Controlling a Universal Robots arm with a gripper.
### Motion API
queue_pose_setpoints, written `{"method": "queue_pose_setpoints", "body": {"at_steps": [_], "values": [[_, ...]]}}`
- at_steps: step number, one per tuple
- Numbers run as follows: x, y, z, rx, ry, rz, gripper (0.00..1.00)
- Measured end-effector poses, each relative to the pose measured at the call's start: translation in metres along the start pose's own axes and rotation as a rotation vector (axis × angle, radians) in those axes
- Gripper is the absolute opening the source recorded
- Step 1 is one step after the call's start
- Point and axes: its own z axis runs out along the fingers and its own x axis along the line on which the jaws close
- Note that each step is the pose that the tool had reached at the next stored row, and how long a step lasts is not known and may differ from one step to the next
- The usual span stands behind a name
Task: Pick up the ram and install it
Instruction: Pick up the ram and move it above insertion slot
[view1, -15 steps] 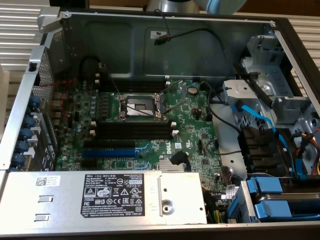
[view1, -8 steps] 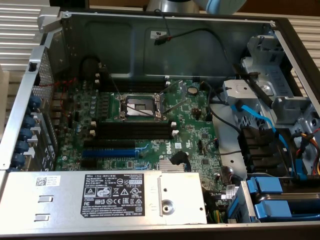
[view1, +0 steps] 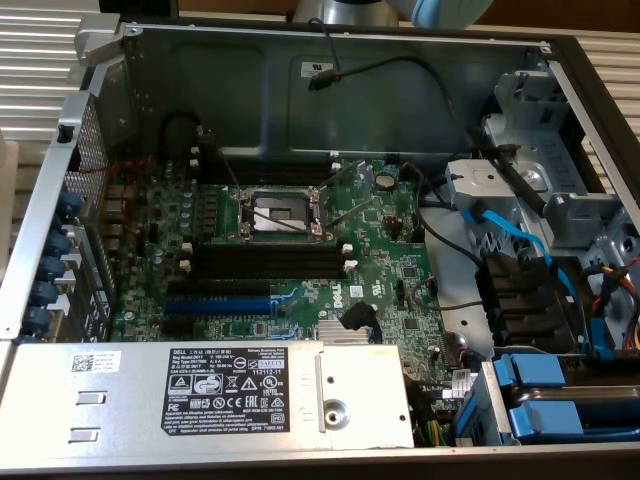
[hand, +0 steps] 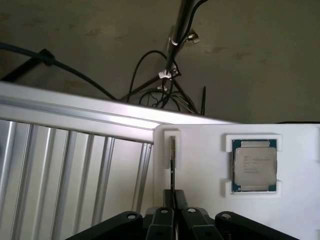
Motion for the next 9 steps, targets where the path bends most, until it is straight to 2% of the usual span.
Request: {"method": "queue_pose_setpoints", "body": {"at_steps": [9], "values": [[-0.001, -0.0001, -0.0207, -0.0005, 0.0046, 0.000, 0.13]]}}
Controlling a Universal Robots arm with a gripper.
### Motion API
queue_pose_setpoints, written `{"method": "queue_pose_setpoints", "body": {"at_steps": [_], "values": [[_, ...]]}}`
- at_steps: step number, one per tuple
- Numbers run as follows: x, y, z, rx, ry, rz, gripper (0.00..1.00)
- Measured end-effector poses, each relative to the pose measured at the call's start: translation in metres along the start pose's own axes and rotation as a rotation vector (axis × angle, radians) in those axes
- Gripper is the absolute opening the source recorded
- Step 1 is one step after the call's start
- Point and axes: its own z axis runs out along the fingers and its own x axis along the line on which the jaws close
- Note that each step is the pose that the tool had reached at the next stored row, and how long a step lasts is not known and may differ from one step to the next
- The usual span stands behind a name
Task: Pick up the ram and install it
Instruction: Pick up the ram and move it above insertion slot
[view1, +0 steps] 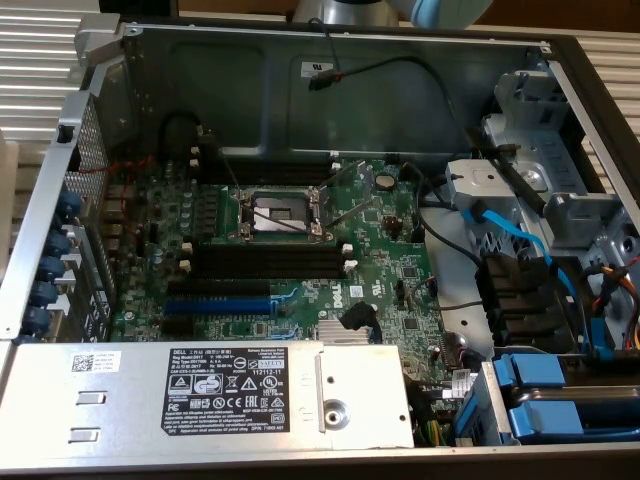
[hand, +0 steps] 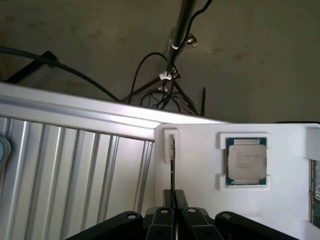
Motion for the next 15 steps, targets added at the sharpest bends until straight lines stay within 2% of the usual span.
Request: {"method": "queue_pose_setpoints", "body": {"at_steps": [3, 10, 15], "values": [[0.000, 0.0000, -0.0097, -0.0003, 0.0019, 0.000, 0.13], [-0.001, -0.0001, -0.0399, -0.0010, 0.0061, 0.000, 0.13], [-0.002, -0.0001, -0.0578, -0.0024, 0.0156, 0.000, 0.13]]}}
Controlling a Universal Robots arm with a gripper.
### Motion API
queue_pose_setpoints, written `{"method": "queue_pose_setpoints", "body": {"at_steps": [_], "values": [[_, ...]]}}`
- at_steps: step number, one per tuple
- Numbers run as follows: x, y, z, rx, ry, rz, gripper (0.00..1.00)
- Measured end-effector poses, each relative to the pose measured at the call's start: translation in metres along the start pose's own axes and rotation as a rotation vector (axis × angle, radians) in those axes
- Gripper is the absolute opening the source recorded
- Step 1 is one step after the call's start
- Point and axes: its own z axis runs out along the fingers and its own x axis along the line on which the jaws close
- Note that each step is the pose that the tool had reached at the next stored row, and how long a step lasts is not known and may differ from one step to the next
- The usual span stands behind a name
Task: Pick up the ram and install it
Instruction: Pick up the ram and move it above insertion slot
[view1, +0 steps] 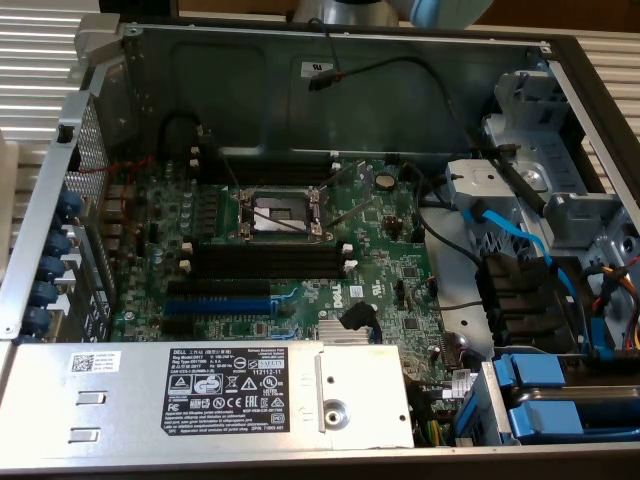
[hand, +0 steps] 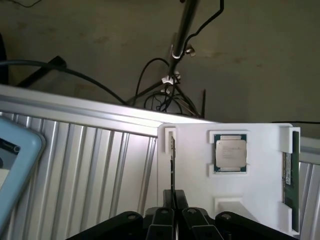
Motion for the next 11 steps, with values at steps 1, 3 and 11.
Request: {"method": "queue_pose_setpoints", "body": {"at_steps": [1, 3, 11], "values": [[0.000, 0.0000, -0.0030, -0.0004, 0.0033, 0.000, 0.13], [0.000, 0.0000, -0.0088, -0.0017, 0.0105, 0.000, 0.13], [-0.001, -0.0001, -0.0320, -0.0057, 0.0400, 0.000, 0.13]]}}
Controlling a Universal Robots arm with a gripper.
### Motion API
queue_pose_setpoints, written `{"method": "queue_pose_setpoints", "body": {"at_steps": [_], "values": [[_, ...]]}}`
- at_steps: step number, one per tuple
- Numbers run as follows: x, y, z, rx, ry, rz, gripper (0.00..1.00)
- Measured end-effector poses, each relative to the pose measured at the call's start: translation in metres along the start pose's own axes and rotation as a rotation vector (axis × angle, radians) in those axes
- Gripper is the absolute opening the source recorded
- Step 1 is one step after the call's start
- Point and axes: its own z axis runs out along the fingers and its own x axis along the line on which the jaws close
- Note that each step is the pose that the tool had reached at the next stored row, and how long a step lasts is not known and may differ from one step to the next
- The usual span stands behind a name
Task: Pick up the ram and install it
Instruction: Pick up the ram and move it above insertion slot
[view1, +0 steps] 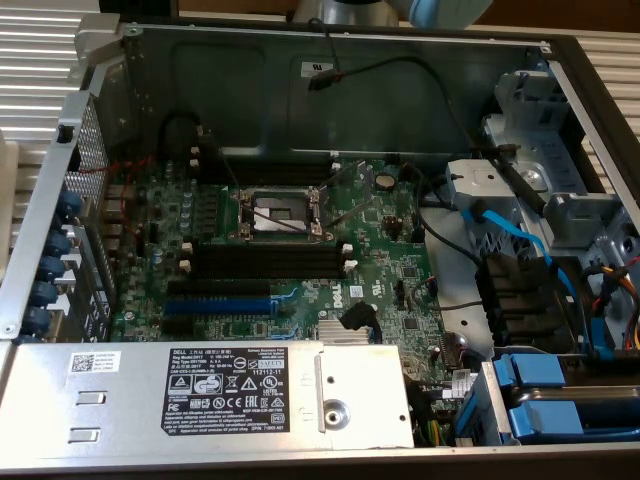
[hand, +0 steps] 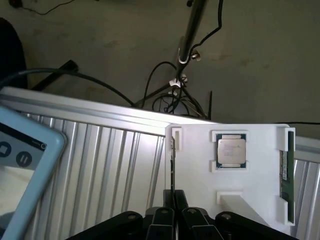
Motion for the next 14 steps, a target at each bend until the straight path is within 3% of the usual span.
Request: {"method": "queue_pose_setpoints", "body": {"at_steps": [4, 7, 8, 10, 12, 14], "values": [[0.000, 0.0001, -0.0086, 0.0004, 0.0174, 0.000, 0.13], [0.000, 0.0001, -0.0116, 0.0059, 0.0340, 0.000, 0.13], [0.000, 0.0000, -0.0122, 0.0100, 0.0405, 0.001, 0.13], [0.000, 0.0000, -0.0132, 0.0231, 0.0476, 0.001, 0.13], [-0.001, -0.0003, -0.0149, 0.0357, 0.0503, 0.001, 0.13], [0.000, -0.0013, -0.0170, 0.0425, 0.0515, 0.001, 0.13]]}}
